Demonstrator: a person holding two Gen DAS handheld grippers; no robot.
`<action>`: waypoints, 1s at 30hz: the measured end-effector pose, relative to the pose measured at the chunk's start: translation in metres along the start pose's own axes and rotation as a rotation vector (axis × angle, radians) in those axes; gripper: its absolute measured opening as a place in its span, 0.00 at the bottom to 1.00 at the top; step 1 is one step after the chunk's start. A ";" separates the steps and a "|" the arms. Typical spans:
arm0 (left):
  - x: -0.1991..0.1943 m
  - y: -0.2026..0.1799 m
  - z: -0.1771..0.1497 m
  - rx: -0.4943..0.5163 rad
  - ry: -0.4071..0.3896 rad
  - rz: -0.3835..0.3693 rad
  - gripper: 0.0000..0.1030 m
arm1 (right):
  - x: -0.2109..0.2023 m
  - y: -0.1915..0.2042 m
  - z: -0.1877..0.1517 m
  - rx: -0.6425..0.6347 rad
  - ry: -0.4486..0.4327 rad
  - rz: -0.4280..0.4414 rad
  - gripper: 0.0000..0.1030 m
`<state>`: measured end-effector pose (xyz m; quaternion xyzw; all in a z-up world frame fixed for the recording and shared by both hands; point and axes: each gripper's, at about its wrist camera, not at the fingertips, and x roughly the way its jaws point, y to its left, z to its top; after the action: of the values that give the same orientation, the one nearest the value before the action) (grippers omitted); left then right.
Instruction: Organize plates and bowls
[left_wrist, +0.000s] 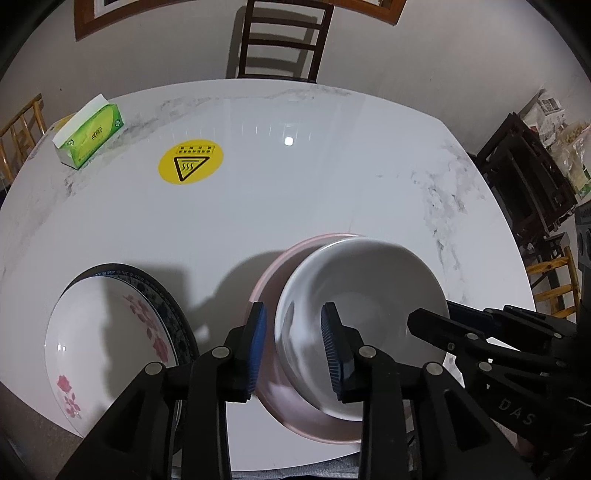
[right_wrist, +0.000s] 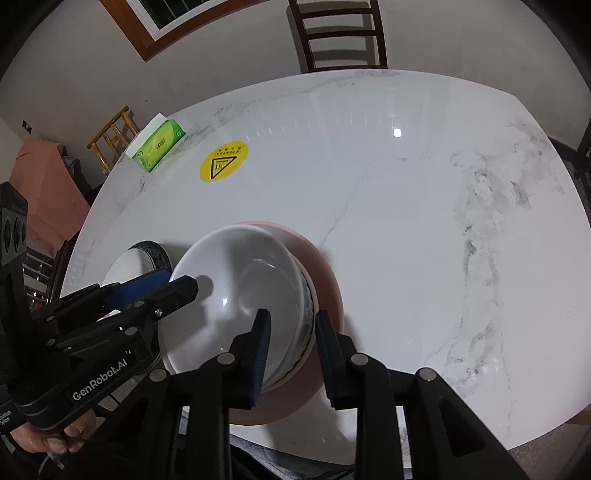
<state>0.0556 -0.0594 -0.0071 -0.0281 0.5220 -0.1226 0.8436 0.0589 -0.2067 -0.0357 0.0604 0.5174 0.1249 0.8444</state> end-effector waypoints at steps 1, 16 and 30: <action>-0.001 0.000 0.000 0.002 -0.006 0.000 0.27 | -0.002 0.000 0.000 0.002 -0.007 -0.002 0.25; -0.032 0.016 -0.010 -0.022 -0.138 0.043 0.33 | -0.038 -0.009 -0.011 0.069 -0.141 0.001 0.25; -0.040 0.033 -0.035 -0.106 -0.158 0.075 0.36 | -0.039 -0.021 -0.035 0.174 -0.178 0.021 0.25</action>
<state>0.0133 -0.0155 0.0059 -0.0626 0.4601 -0.0606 0.8836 0.0141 -0.2385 -0.0228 0.1500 0.4488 0.0826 0.8771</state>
